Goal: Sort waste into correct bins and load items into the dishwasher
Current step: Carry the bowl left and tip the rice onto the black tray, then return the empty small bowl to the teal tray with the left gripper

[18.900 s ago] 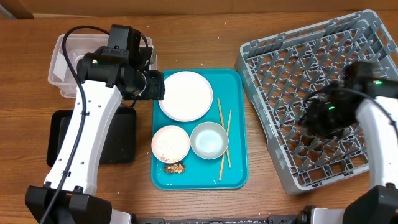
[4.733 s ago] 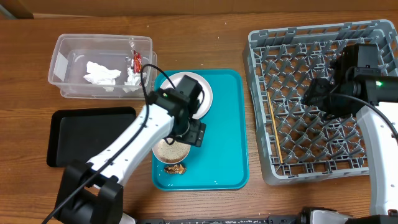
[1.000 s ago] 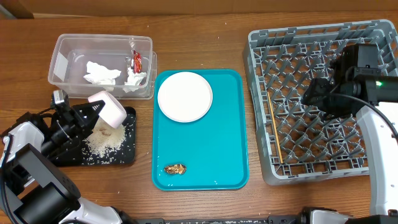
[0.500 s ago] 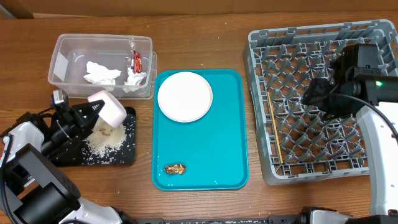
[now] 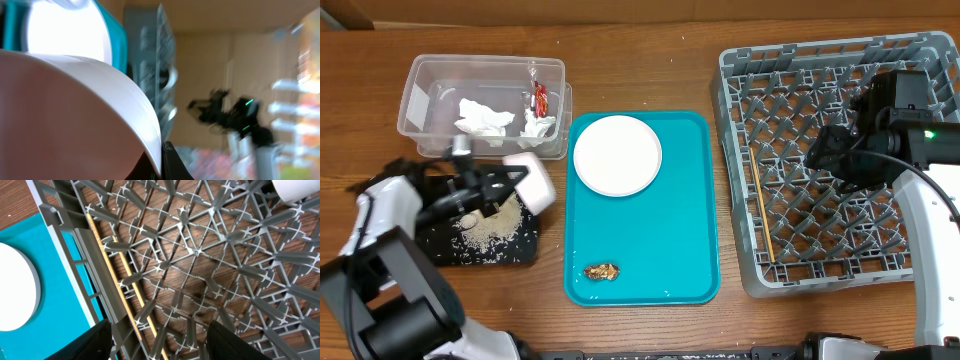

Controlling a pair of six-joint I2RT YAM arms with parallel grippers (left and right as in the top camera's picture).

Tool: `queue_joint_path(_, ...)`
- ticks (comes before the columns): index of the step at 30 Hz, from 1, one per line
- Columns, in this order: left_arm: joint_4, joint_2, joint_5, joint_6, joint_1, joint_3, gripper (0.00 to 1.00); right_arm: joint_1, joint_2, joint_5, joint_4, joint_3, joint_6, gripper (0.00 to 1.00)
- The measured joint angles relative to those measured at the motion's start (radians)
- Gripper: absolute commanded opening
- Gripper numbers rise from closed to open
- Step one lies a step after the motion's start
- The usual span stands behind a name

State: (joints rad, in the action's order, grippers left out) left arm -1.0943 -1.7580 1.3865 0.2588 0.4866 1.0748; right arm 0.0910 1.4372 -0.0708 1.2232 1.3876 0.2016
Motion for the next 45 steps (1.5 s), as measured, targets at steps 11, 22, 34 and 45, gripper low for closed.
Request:
queue_joint_path(11, 0.248, 0.089, -0.566, -0.24, -0.702, 0.139, 0.05, 0.0, 0.0, 0.0, -0.001, 0.0, 0.0, 0.63)
queue_joint_path(22, 0.378, -0.008, -1.106, -0.439, -1.215, 0.141, 0.1, 0.0, 0.0, 0.0, -0.001, 0.0, 0.0, 0.63)
queue_joint_path(34, 0.294, -0.035, -1.236, -0.494, -1.157, 0.203, 0.57, 0.0, 0.0, 0.0, 0.0, 0.0, 0.001, 0.64)
queue_joint_path(45, -0.096, -0.037, -1.263, -0.496, -1.055, 0.536, 0.63, -0.006, 0.0, -0.094, -0.001, 0.0, -0.026, 0.67)
